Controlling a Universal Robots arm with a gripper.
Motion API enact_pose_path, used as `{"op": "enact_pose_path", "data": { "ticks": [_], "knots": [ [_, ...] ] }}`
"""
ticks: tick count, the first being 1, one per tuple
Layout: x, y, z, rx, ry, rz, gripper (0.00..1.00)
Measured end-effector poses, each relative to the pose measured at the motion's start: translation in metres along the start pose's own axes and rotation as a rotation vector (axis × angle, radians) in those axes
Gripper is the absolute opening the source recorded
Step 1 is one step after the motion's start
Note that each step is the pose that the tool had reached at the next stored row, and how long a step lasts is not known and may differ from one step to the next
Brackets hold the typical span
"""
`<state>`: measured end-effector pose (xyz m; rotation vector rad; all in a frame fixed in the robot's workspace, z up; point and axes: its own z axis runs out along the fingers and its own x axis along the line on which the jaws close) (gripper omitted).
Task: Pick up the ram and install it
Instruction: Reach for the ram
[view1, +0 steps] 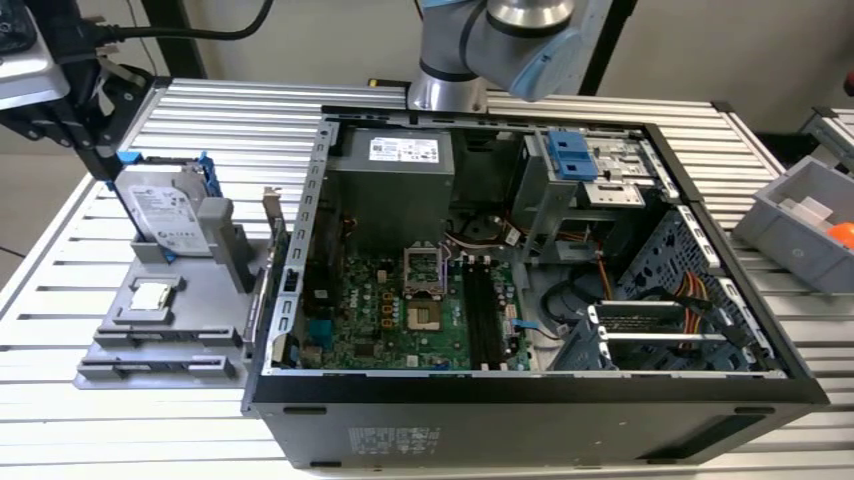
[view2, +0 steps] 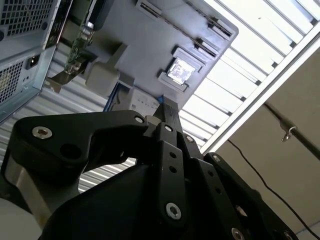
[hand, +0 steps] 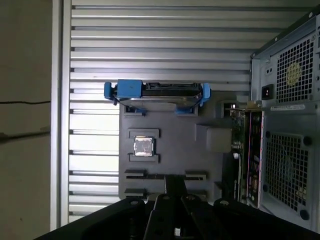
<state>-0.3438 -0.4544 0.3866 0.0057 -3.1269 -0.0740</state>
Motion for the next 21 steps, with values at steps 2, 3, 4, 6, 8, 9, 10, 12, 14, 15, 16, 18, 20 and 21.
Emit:
{"op": "enact_pose_path", "data": {
  "ticks": [2,3,4,6,8,9,10,12,14,15,16,18,20,21],
  "knots": [
    [0.0,-0.0001,0.0,0.0,0.0,0.0,0.0],
    [0.0,-0.0002,0.0,0.0,0.0,0.0,0.0],
    [0.0,-0.0002,0.0,0.0,0.0,0.0,0.0],
    [0.0,-0.0003,-0.0001,0.0,0.0001,0.0,0.0],
    [0.0,-0.0007,-0.0001,0.0001,0.0001,0.0,0.0],
    [0.0,-0.001,-0.0001,0.0001,0.0001,0.0,0.0],
    [0.0,-0.0013,-0.0001,0.0,0.0,0.0,0.0],
    [0.0,-0.0023,-0.0001,0.0,0.0,0.0,0.0],
    [0.0,-0.0036,-0.0002,0.0,0.0,0.0,0.0],
    [0.0,-0.0042,-0.0002,0.0,0.0,0.0,0.0],
    [0.0,-0.0048,-0.0002,0.0001,0.0,0.0,0.0],
    [0.0,-0.0061,-0.0003,0.0001,0.0,0.0,0.0],
    [0.0,-0.0073,-0.0003,0.0,0.0,0.0,0.0],
    [0.0,-0.0079,-0.0004,0.0,0.0,0.0,0.0]
  ]
}}
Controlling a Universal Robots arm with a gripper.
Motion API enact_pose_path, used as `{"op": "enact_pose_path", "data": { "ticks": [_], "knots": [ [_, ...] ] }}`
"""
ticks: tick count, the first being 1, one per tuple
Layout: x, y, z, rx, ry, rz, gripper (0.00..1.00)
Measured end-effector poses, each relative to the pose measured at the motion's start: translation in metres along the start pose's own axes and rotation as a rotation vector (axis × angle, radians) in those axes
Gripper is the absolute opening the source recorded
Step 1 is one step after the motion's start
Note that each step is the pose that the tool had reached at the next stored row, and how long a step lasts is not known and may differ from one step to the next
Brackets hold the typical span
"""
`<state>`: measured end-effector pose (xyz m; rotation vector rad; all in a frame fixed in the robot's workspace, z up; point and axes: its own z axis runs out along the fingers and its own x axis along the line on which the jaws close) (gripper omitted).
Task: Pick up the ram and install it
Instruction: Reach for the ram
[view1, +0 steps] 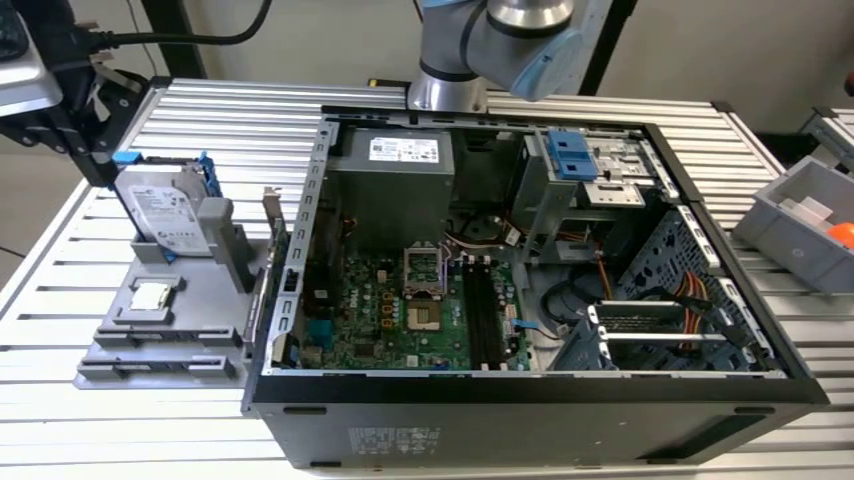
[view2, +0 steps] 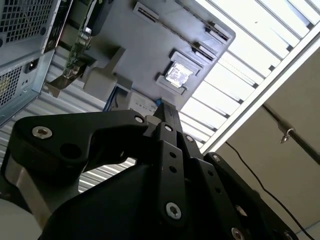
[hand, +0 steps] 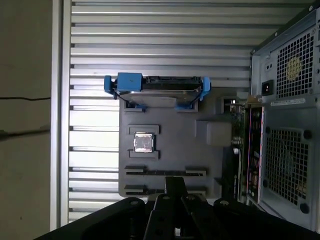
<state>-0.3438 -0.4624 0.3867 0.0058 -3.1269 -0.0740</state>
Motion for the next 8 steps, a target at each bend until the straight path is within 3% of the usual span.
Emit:
{"op": "enact_pose_path", "data": {
  "ticks": [8],
  "knots": [
    [0.0,-0.0054,-0.0003,0.0,0.0,0.0,0.0]
  ]
}}
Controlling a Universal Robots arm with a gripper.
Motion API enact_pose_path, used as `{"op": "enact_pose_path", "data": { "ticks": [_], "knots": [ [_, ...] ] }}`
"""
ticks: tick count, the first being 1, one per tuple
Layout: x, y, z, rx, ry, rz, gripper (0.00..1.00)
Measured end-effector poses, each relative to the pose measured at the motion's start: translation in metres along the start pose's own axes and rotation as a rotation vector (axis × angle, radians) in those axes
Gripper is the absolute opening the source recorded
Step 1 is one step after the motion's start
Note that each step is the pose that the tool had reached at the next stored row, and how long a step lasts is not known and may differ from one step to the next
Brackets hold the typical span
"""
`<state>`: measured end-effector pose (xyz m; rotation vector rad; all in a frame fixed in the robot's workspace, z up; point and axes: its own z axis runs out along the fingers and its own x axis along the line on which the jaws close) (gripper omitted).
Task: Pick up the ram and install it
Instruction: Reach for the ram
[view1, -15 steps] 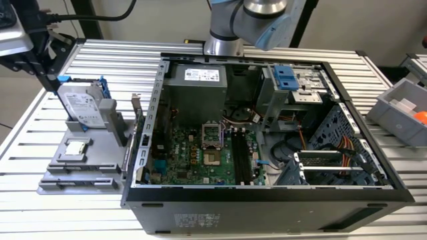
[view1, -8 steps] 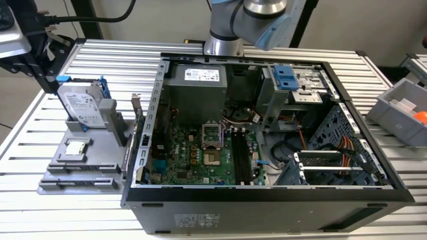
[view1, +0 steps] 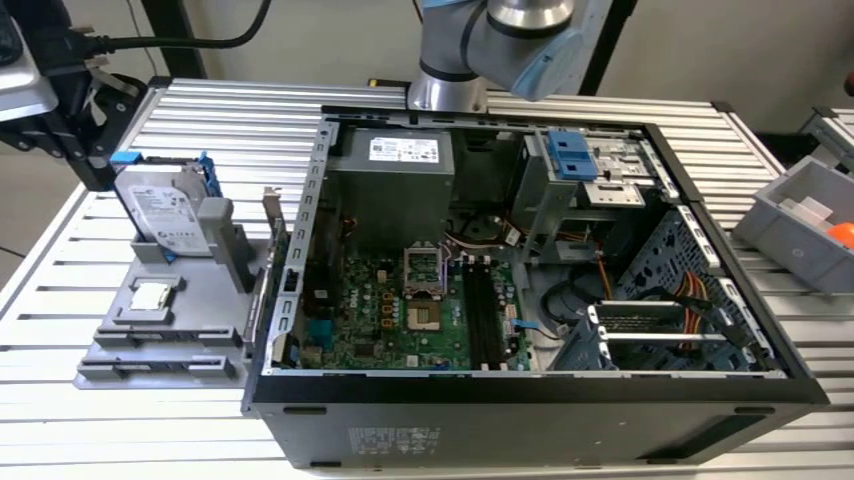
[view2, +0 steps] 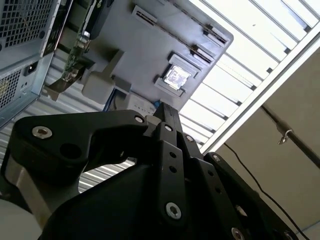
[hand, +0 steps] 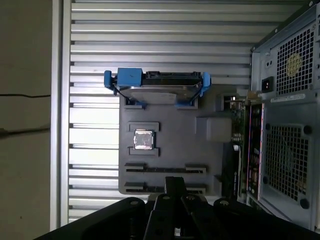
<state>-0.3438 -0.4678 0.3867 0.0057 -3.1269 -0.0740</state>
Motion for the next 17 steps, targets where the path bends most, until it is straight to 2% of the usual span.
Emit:
{"op": "enact_pose_path", "data": {
  "ticks": [17],
  "knots": [
    [0.0,-0.0179,-0.0009,0.0,0.0,0.0,0.0]
  ]
}}
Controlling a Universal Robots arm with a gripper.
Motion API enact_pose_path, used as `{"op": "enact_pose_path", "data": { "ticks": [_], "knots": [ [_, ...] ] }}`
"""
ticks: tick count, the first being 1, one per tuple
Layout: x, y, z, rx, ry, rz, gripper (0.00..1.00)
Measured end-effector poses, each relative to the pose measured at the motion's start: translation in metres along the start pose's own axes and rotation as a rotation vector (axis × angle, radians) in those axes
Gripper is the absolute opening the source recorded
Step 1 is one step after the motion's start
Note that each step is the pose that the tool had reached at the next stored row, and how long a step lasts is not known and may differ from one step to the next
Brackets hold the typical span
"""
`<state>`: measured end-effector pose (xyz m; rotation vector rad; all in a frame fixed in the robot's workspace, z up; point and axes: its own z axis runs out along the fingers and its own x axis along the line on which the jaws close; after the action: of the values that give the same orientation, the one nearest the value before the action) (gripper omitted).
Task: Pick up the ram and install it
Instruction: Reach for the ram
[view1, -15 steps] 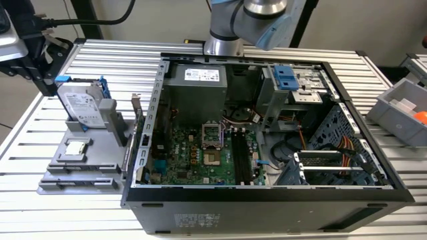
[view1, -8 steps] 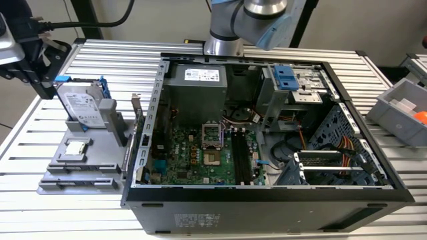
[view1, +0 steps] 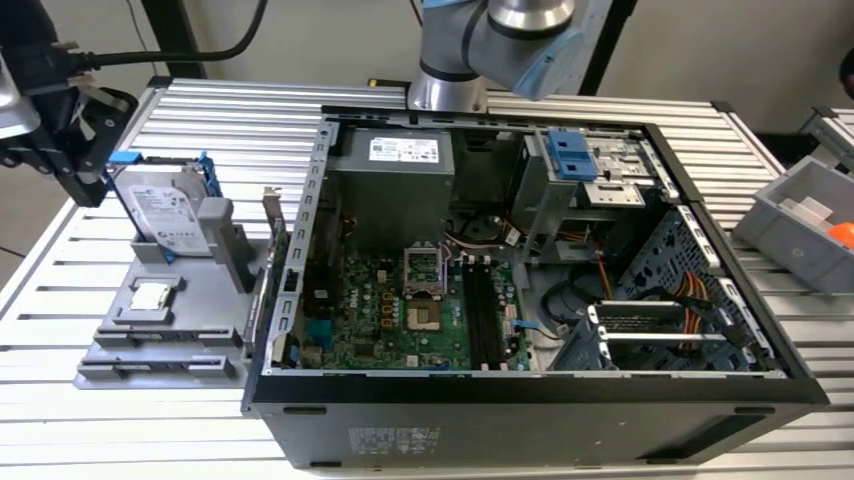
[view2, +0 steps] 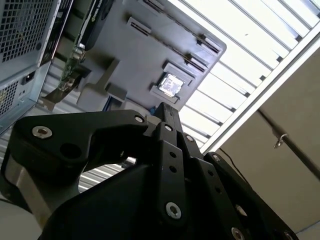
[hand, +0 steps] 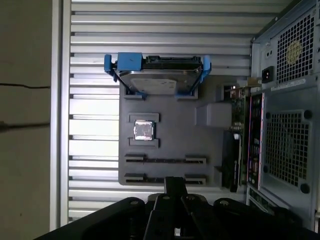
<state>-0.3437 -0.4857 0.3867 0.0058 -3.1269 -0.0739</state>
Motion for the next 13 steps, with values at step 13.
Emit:
{"op": "enact_pose_path", "data": {
  "ticks": [13],
  "knots": [
    [0.0001,-0.0169,-0.0008,0.0,0.0,0.0,0.0]
  ]
}}
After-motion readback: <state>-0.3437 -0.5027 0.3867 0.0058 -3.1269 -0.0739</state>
